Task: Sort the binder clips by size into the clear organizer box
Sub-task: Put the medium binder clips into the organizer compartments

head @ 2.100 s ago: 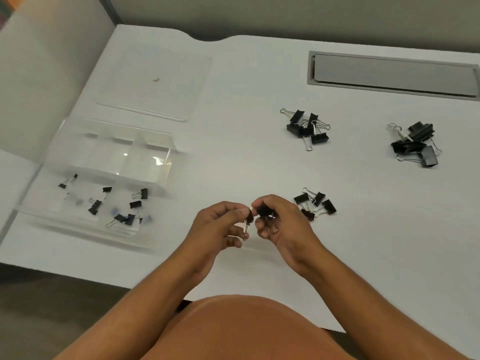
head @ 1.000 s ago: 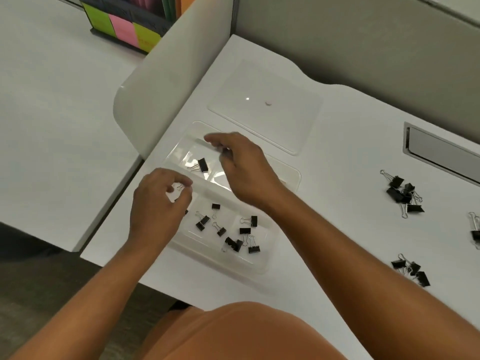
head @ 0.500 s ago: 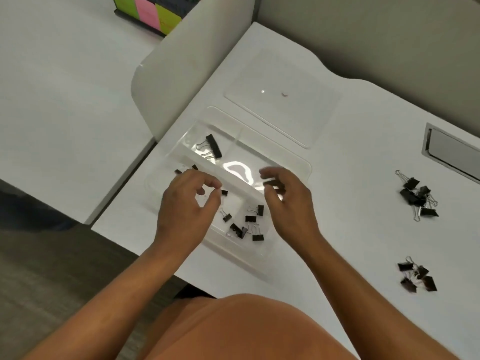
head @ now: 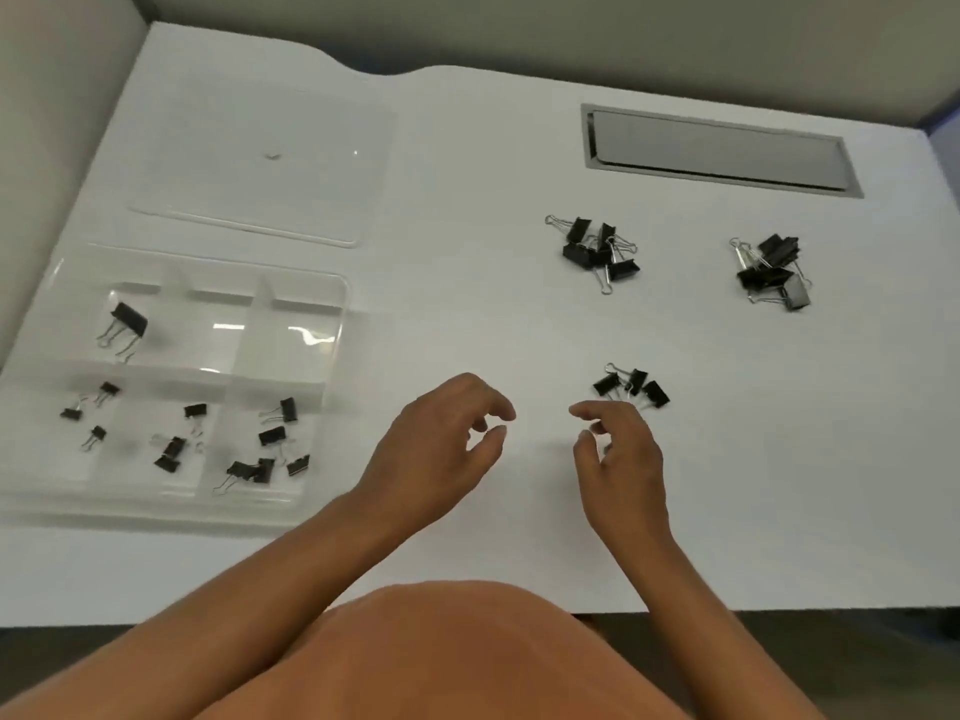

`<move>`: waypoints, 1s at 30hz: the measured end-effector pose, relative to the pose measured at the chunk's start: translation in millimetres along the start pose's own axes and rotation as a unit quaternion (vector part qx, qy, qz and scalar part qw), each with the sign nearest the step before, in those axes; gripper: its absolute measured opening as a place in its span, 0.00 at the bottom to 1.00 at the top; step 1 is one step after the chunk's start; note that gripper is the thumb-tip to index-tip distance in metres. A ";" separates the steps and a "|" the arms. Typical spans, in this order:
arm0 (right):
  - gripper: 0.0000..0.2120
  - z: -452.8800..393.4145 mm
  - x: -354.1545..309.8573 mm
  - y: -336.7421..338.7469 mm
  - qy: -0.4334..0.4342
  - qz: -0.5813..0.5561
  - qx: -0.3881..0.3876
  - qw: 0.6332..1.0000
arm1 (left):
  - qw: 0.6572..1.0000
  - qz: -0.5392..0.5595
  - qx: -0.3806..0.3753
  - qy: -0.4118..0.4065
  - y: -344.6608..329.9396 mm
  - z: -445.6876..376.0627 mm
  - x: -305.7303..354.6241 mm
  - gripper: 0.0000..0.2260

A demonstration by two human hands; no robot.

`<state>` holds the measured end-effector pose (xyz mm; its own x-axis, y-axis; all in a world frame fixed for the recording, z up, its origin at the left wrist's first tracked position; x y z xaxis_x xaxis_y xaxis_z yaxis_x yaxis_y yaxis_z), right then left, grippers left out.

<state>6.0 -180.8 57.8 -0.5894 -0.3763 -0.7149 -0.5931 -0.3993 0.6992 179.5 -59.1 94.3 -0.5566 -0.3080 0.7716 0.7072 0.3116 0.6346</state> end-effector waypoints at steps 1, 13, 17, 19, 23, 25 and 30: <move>0.17 -3.1 14.9 12.8 -0.007 0.008 0.017 1.000 | 1.000 -0.014 -0.026 -0.005 -19.3 -8.1 6.7 0.06; 0.32 -63.6 107.6 41.8 0.033 0.090 -0.083 0.992 | 0.963 -0.244 -0.109 -0.045 -173.7 -94.5 44.0 0.26; 0.25 -69.8 111.2 45.0 0.061 0.067 -0.098 0.991 | 0.974 -0.212 -0.065 -0.052 -176.0 -94.4 44.2 0.16; 0.21 -70.5 114.2 48.4 0.084 0.064 -0.100 0.989 | 0.977 -0.200 -0.043 -0.054 -173.4 -90.3 43.0 0.11; 0.19 -73.6 121.7 52.3 0.104 0.052 -0.106 0.988 | 0.976 -0.205 -0.011 -0.077 -170.6 -86.1 34.5 0.10; 0.20 -74.9 122.0 53.7 0.105 0.051 -0.101 0.988 | 0.973 -0.211 -0.004 -0.092 -169.8 -85.8 32.6 0.16; 0.18 -74.1 116.1 58.5 0.095 0.055 -0.079 0.991 | 0.982 -0.150 0.095 -0.070 -140.7 -81.3 45.9 0.10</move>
<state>-56.4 -309.8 14.8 -0.5230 -0.5687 -0.6349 -0.4287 -0.4683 0.7726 90.0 -190.2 36.8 -0.7910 -0.2899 0.5388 0.4155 0.3919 0.8208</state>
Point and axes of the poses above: each hand's wrist, its own z-axis away from the middle knuckle, its own y-axis out of the back of the hand, x = y × z, the point moved 8 cm from there along -z, towards the middle knuckle, and after that the axes turned 4 degrees about y, right-handed, at the moved point
